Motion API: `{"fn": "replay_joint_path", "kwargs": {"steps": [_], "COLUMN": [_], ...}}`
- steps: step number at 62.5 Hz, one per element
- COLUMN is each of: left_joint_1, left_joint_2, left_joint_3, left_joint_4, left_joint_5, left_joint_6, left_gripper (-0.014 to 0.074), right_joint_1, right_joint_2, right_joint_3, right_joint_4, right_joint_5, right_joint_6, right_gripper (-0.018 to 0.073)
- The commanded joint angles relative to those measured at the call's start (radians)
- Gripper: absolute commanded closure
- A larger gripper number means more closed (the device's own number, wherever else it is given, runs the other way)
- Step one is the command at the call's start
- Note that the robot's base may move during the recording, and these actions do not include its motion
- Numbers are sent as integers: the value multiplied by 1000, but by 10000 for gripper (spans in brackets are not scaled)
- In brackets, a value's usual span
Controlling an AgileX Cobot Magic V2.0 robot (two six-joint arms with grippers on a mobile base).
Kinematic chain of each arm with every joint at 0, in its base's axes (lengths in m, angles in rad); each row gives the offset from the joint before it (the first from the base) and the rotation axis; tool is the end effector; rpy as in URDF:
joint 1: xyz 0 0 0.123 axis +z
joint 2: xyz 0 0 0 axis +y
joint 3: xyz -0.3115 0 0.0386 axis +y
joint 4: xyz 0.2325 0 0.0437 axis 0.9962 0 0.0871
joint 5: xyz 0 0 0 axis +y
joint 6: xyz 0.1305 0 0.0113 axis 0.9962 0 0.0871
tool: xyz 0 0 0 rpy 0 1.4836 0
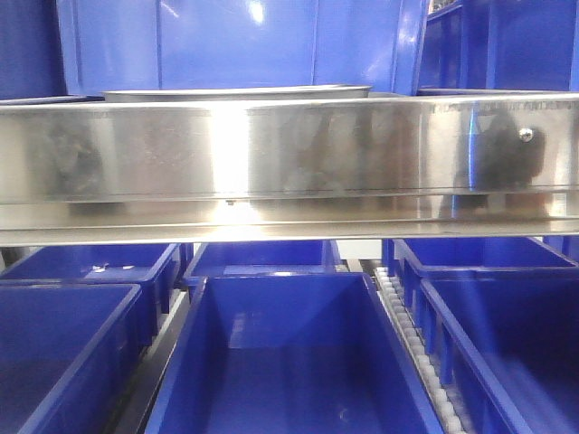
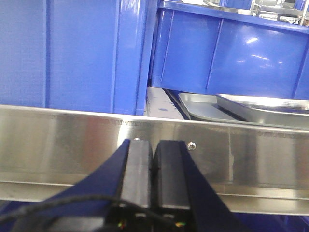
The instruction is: Stack silver trays without gaps
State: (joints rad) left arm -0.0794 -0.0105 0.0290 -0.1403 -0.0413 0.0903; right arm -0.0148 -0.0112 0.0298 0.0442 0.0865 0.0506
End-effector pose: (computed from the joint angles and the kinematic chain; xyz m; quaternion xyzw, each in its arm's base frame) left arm 0.0515 -0.0034 0.2119 0.0077 0.6673 -0.0462 0.7433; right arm 0.0523 -0.0003 0.1950 0.0377 0.7124 0.0293 0.7002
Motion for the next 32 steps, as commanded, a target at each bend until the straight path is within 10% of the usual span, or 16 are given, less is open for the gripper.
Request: {"fn": "replay_joint_path", "kwargs": {"steps": [1,32], "left_joint_1": [-7,-7], "left_joint_2": [-14,-14], "left_joint_3": [-4,-4], "left_joint_4": [-2,-2], "left_joint_5": [-93,-93], "left_joint_6": [-8,-8], "left_gripper": [644,644], "right_joint_1": [-5,-5], "right_joint_2": [-18,-18], "right_joint_3": [0,0], "right_joint_4": [-14,-14], "right_joint_5": [-92,-92], "right_joint_6": [-14,-14], "right_gripper": [508,508]}}
